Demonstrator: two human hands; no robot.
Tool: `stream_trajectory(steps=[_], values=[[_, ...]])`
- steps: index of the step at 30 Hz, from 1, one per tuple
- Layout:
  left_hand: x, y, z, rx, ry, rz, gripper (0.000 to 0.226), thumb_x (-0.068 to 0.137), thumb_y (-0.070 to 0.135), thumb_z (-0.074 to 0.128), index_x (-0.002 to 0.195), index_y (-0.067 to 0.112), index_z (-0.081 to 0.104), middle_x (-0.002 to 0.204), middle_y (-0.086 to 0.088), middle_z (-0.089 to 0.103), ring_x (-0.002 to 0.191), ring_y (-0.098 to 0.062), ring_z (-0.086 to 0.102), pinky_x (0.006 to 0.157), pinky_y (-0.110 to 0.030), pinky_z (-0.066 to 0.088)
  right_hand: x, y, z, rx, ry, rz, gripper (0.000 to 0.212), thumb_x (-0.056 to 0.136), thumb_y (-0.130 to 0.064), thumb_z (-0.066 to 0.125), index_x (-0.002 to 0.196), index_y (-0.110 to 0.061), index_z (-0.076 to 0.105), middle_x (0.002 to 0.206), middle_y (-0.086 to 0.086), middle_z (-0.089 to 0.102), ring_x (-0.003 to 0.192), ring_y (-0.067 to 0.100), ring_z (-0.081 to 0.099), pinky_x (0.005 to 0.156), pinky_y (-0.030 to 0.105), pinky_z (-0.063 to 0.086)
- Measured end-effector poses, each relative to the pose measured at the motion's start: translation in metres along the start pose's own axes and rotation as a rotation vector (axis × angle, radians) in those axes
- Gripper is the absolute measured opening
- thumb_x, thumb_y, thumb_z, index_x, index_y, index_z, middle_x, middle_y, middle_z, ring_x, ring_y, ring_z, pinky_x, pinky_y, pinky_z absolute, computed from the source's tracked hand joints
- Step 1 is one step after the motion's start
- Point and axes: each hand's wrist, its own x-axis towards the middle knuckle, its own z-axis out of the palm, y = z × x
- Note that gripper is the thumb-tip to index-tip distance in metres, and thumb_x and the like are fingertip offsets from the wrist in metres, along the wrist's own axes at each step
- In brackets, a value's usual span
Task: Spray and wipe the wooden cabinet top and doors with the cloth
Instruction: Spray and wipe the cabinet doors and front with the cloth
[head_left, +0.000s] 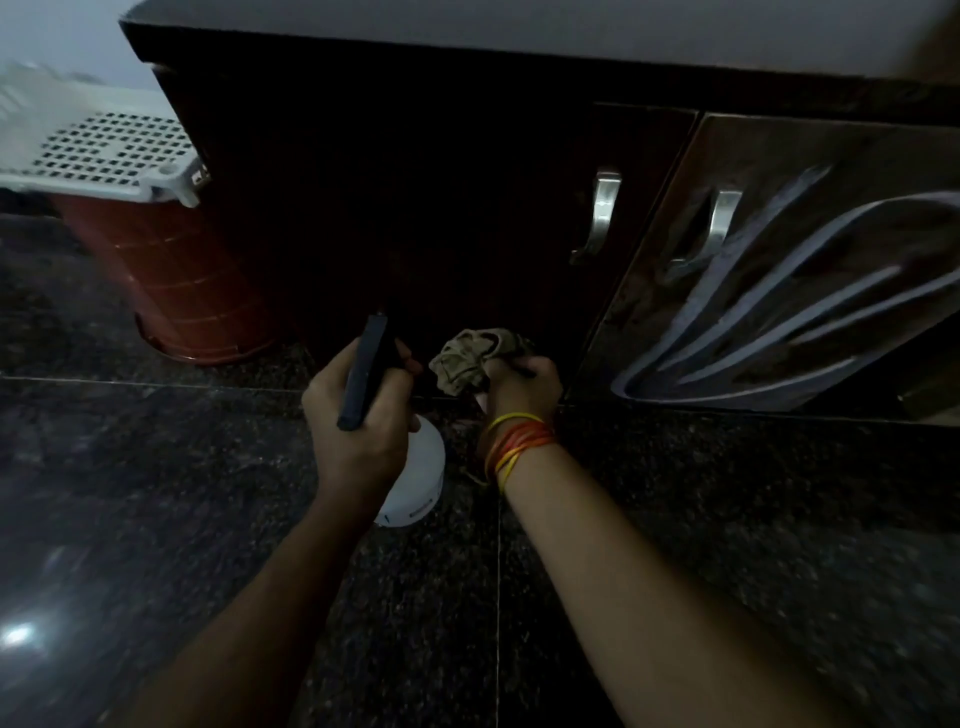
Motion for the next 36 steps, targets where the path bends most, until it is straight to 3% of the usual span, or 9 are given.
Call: stream_trajectory(steps=[5, 9, 12, 14, 17, 21, 25, 31, 36], values=[[0.000, 0.000, 0.001, -0.021, -0.016, 0.032, 0.015, 0.088, 0.003, 0.048, 0.089, 0.001, 0.063, 0.073, -0.012, 0.062, 0.043, -0.011, 0.051, 0.048, -0.016, 0.042, 0.007, 0.012, -0.008, 0.043, -0.056, 0.142, 0.024, 0.083, 0.010, 0.058, 0.075, -0.009, 0.046, 0.086, 0.021, 0.058, 0.082, 0.031, 0.051, 0.090, 0.064, 0.046], [0.001, 0.001, -0.003, -0.030, -0.020, 0.048, 0.015, 0.087, 0.008, 0.048, 0.087, 0.003, 0.063, 0.077, -0.013, 0.064, 0.043, -0.012, 0.050, 0.048, -0.017, 0.042, 0.022, 0.016, -0.031, 0.100, -0.012, 0.273, 0.028, 0.088, 0.011, 0.052, 0.113, -0.002, 0.051, 0.130, 0.026, 0.051, 0.092, 0.031, 0.051, 0.093, 0.053, 0.045], [0.002, 0.001, -0.002, -0.028, -0.017, 0.038, 0.015, 0.086, 0.004, 0.048, 0.084, 0.006, 0.062, 0.073, -0.012, 0.063, 0.042, -0.013, 0.050, 0.047, -0.017, 0.041, 0.033, 0.013, -0.048, 0.101, -0.131, 0.364, 0.018, 0.096, 0.002, 0.041, 0.104, -0.014, 0.039, 0.143, 0.021, 0.040, 0.100, 0.025, 0.045, 0.096, 0.041, 0.045], [0.002, 0.001, -0.001, -0.035, -0.019, 0.030, 0.015, 0.085, 0.005, 0.047, 0.084, 0.005, 0.063, 0.070, -0.011, 0.062, 0.041, -0.012, 0.049, 0.046, -0.017, 0.041, 0.035, 0.012, -0.053, 0.121, -0.128, 0.391, 0.018, 0.097, 0.000, 0.039, 0.108, -0.013, 0.032, 0.142, 0.020, 0.039, 0.100, 0.025, 0.044, 0.094, 0.038, 0.045], [0.002, 0.005, 0.003, -0.043, -0.028, 0.019, 0.015, 0.086, 0.004, 0.048, 0.085, 0.006, 0.062, 0.073, -0.014, 0.062, 0.041, -0.012, 0.049, 0.047, -0.017, 0.041, 0.031, 0.006, -0.048, 0.154, -0.007, 0.247, 0.023, 0.091, 0.008, 0.047, 0.107, -0.008, 0.044, 0.114, 0.018, 0.050, 0.093, 0.028, 0.046, 0.086, 0.043, 0.046], [0.005, 0.014, 0.012, -0.049, -0.039, 0.044, 0.015, 0.086, 0.002, 0.047, 0.085, 0.006, 0.061, 0.073, -0.024, 0.060, 0.041, -0.012, 0.049, 0.048, -0.017, 0.042, 0.025, -0.013, -0.045, 0.093, 0.131, 0.017, 0.029, 0.081, 0.009, 0.058, 0.069, -0.015, 0.047, 0.084, 0.015, 0.056, 0.077, 0.032, 0.056, 0.082, 0.049, 0.049], [0.008, 0.026, 0.022, -0.062, -0.041, 0.060, 0.014, 0.086, 0.003, 0.047, 0.083, 0.005, 0.061, 0.070, -0.026, 0.058, 0.040, -0.012, 0.049, 0.047, -0.018, 0.042, 0.006, -0.044, -0.048, 0.025, 0.177, -0.247, 0.010, 0.078, 0.003, 0.061, 0.086, -0.004, 0.060, 0.079, 0.006, 0.056, 0.078, 0.023, 0.053, 0.065, 0.024, 0.041], [0.005, 0.040, 0.028, -0.060, -0.032, 0.082, 0.015, 0.086, 0.001, 0.047, 0.083, 0.001, 0.061, 0.068, -0.015, 0.059, 0.042, -0.012, 0.050, 0.047, -0.018, 0.042, -0.022, -0.077, -0.053, -0.025, 0.176, -0.491, 0.027, 0.078, 0.002, 0.064, 0.105, -0.001, 0.059, 0.097, 0.005, 0.057, 0.091, 0.017, 0.054, 0.081, 0.023, 0.044], [0.003, 0.050, 0.031, -0.069, -0.012, 0.099, 0.015, 0.086, 0.002, 0.047, 0.083, 0.003, 0.061, 0.067, -0.019, 0.058, 0.040, -0.010, 0.049, 0.046, -0.018, 0.041, -0.036, -0.095, -0.056, 0.015, 0.141, -0.596, 0.036, 0.081, 0.005, 0.060, 0.115, -0.005, 0.053, 0.105, 0.002, 0.054, 0.093, 0.011, 0.053, 0.071, -0.002, 0.039]])
